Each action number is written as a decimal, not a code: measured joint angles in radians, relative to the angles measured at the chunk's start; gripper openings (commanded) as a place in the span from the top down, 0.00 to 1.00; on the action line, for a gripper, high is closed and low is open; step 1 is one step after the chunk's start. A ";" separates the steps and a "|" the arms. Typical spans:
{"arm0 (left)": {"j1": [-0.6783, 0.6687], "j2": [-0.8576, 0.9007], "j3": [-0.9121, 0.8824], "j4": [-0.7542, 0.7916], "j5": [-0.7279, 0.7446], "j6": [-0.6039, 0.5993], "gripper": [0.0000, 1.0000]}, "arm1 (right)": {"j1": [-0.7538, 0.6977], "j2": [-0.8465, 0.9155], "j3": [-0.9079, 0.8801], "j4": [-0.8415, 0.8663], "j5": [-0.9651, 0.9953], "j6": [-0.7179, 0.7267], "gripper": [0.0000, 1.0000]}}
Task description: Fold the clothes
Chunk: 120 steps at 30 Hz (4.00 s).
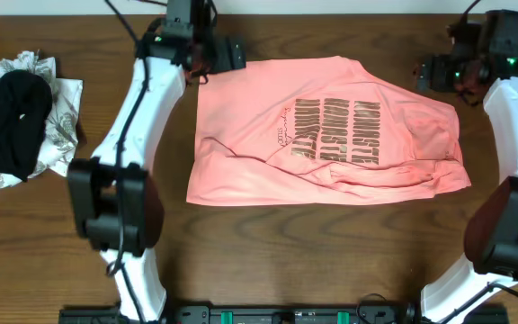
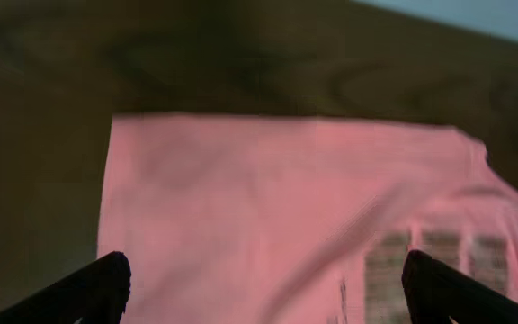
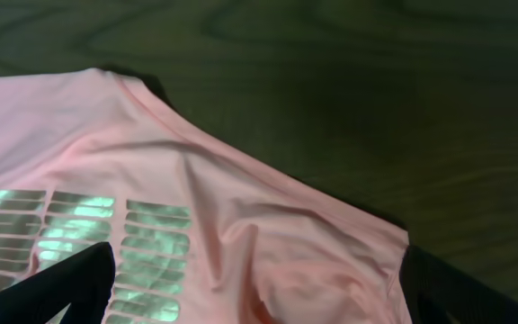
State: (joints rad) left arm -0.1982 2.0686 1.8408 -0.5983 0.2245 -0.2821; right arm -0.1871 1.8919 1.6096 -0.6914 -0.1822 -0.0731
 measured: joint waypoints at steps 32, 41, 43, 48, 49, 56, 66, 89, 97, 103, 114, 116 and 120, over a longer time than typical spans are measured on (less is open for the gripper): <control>0.088 0.318 0.003 0.205 -0.084 0.289 0.07 | 0.035 0.087 0.000 -0.105 0.059 0.000 0.01; 0.088 0.318 0.003 0.194 -0.078 0.306 0.20 | 0.035 0.087 0.000 -0.104 0.080 0.000 0.01; 0.088 0.318 0.004 0.191 -0.078 0.309 0.24 | 0.035 0.087 0.000 -0.100 0.082 0.000 0.01; 0.084 0.318 0.004 0.188 -0.078 0.317 0.26 | 0.035 0.087 0.000 -0.094 0.082 0.000 0.01; 0.082 0.318 0.004 0.188 -0.077 0.325 0.27 | 0.035 0.087 0.000 -0.093 0.082 0.000 0.01; 0.049 0.318 0.004 0.180 -0.079 0.384 0.48 | 0.035 0.087 -0.011 -0.076 0.083 0.001 0.01; 0.037 0.318 0.004 0.179 -0.108 0.407 0.63 | 0.035 0.089 -0.117 0.013 0.085 -0.001 0.01; 0.038 0.318 0.004 0.180 -0.154 0.385 0.67 | 0.173 0.090 -0.121 0.503 -0.104 -0.177 0.01; 0.038 0.318 0.004 0.175 -0.154 0.376 0.58 | 0.328 0.181 -0.118 0.754 0.009 -0.243 0.01; 0.038 0.318 0.004 0.175 -0.154 0.376 0.58 | 0.314 0.346 -0.119 0.829 0.053 -0.226 0.01; 0.038 0.318 0.004 0.176 -0.154 0.376 0.57 | 0.275 0.394 -0.121 0.884 0.076 -0.185 0.01; 0.038 0.318 0.004 0.176 -0.154 0.376 0.57 | 0.275 0.399 -0.121 0.893 0.077 -0.174 0.01; 0.038 0.318 0.004 0.176 -0.154 0.376 0.57 | 0.275 0.423 -0.121 0.891 0.075 -0.164 0.01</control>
State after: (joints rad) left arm -0.1600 2.3867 1.8446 -0.4225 0.0704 0.0937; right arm 0.0883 2.3146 1.4883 0.1997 -0.1070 -0.2367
